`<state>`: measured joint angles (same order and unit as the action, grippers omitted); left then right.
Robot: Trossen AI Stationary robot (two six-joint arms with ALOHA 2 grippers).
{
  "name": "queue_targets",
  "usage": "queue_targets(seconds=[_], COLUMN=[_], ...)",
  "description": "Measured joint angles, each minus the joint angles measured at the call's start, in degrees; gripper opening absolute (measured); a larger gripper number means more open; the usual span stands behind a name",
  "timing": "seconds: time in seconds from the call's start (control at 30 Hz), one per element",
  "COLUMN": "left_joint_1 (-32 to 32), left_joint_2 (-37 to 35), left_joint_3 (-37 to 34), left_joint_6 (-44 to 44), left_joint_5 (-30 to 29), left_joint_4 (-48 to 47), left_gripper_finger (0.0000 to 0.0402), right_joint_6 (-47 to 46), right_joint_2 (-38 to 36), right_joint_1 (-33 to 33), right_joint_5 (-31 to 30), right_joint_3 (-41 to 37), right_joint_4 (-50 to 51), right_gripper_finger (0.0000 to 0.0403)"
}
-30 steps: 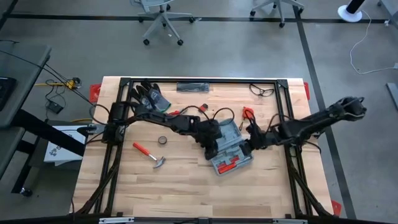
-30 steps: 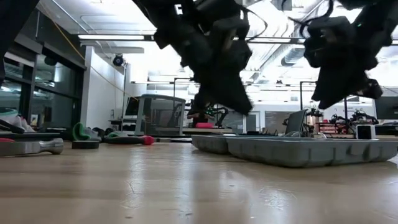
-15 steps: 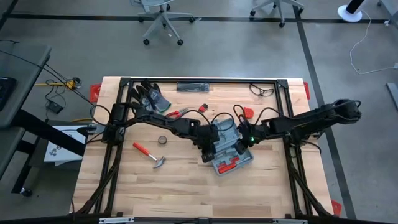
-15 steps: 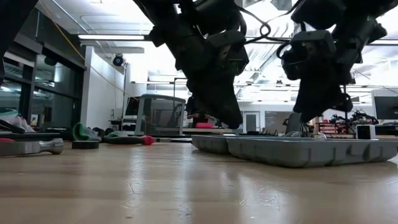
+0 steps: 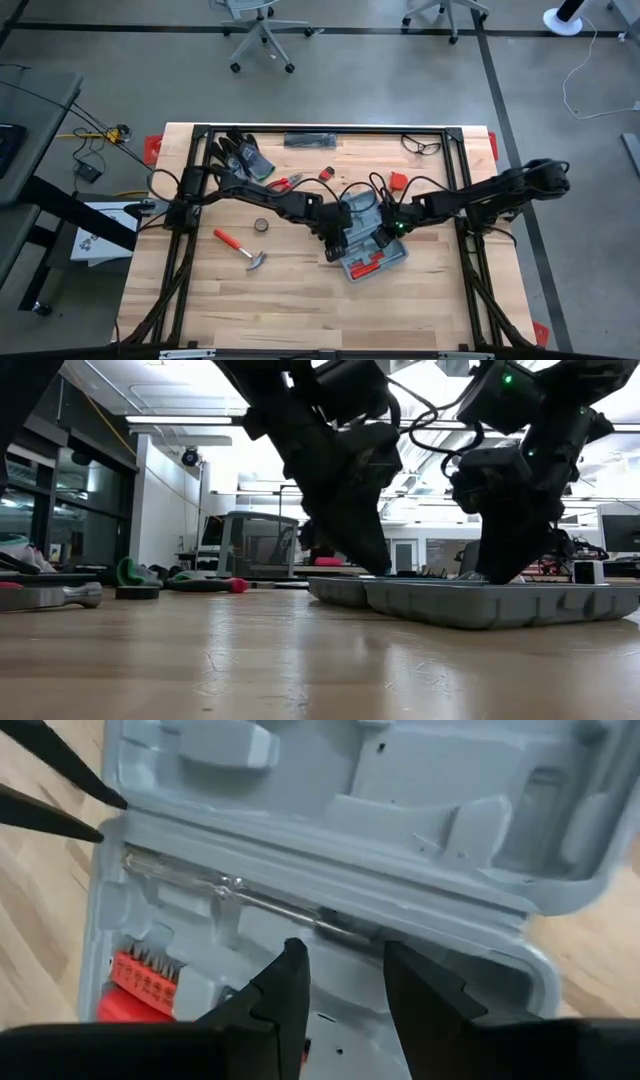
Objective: Prefit tool cases
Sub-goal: Remove the screwdriver from the gray prefit tool case
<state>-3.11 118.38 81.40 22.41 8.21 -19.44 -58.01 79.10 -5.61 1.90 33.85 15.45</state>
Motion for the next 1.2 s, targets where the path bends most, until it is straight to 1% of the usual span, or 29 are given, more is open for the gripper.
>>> queue_targets(seconds=[0.23,0.33,0.5,0.67,0.77,0.83,0.9,1.0,1.03,1.2], left_joint_1=[-0.7,-1.1,-1.5,-1.6,-1.6,-1.6,-1.6,-1.6,-1.6,-1.7], left_joint_2=[1.5,1.7,2.0,2.2,2.2,2.2,2.2,2.4,2.4,2.6], left_joint_3=[0.1,0.1,0.1,-0.1,-0.1,-0.1,-0.1,0.0,0.1,1.5], left_joint_6=[0.0,0.0,0.1,-0.3,-0.4,-0.2,-0.2,0.3,0.4,0.7], left_joint_5=[0.2,0.1,0.7,0.2,-0.2,-0.3,-0.7,-2.2,-2.8,-1.6], left_joint_4=[0.3,0.0,-0.2,-1.2,-1.2,-1.2,-1.1,0.5,1.0,-0.7], left_gripper_finger=[0.0060,0.0060,0.0060,0.0060,0.0060,0.0060,0.0060,0.0060,0.0060,0.0048], right_joint_6=[-0.3,-0.2,0.2,0.1,0.4,0.2,-0.3,-0.6,-0.6,-1.5], right_joint_2=[4.0,5.3,7.0,7.1,7.0,6.8,6.5,5.4,5.3,5.6], right_joint_1=[0.0,0.0,1.2,1.6,1.5,1.5,1.5,1.5,1.5,1.7], right_joint_5=[1.2,2.1,9.0,16.2,18.5,18.4,17.1,15.6,15.6,15.3], right_joint_3=[0.2,0.2,-0.3,-0.5,-0.5,-0.5,-0.5,0.4,0.5,0.3], right_joint_4=[-2.3,-5.5,-14.7,-21.2,-23.5,-23.9,-24.3,-32.4,-33.4,-38.0], right_gripper_finger=[0.0125,0.0125,0.0126,0.0126,0.0126,0.0126,0.0125,0.0125,0.0125,0.0124])
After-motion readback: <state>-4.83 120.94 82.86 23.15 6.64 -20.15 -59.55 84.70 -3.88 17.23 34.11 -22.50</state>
